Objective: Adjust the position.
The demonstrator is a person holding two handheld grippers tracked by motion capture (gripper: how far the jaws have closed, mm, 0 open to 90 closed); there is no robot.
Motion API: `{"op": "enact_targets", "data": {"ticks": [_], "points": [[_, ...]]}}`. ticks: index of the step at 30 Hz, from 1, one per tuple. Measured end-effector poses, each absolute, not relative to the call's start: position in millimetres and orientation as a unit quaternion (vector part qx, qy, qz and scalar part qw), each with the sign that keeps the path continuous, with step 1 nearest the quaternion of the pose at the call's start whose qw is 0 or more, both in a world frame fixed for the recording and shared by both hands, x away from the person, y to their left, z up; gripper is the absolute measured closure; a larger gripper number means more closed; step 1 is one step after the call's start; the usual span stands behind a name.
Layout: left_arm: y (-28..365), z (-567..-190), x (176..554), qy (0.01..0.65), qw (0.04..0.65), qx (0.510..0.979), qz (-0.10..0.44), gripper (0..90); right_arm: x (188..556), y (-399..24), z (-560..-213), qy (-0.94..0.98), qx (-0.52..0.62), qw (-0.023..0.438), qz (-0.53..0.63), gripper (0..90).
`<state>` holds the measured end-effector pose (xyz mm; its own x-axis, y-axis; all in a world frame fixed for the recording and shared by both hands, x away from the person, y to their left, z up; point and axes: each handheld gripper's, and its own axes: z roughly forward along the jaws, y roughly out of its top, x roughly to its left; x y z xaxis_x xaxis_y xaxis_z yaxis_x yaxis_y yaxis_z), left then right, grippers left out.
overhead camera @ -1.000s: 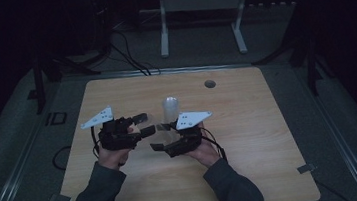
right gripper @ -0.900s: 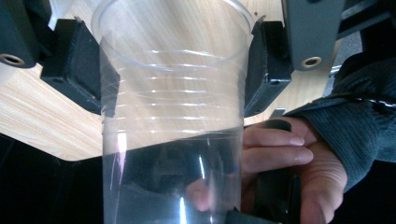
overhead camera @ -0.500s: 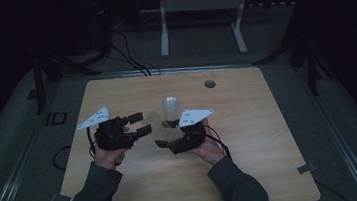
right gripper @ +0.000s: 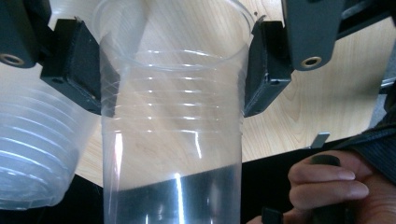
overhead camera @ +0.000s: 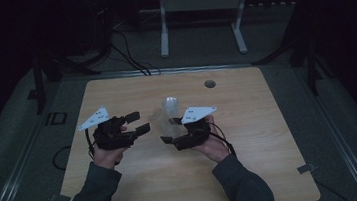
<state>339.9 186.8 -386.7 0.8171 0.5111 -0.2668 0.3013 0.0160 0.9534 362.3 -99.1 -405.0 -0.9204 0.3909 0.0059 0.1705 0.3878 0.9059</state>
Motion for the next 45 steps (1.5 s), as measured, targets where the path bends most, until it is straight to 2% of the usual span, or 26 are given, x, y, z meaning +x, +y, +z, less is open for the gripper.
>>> {"op": "enact_targets", "data": {"ticks": [15, 45], "points": [[189, -387, 339, 0.302, 0.632, 0.705, 0.113, 28.2, 364, -102, -401, 0.852, 0.166, 0.122, 0.481, 29.1], [197, -391, 342, 0.254, 0.612, 0.743, 0.098, 28.4, 368, -100, -383, 0.909, 0.101, 0.117, 0.386, 29.1]]}}
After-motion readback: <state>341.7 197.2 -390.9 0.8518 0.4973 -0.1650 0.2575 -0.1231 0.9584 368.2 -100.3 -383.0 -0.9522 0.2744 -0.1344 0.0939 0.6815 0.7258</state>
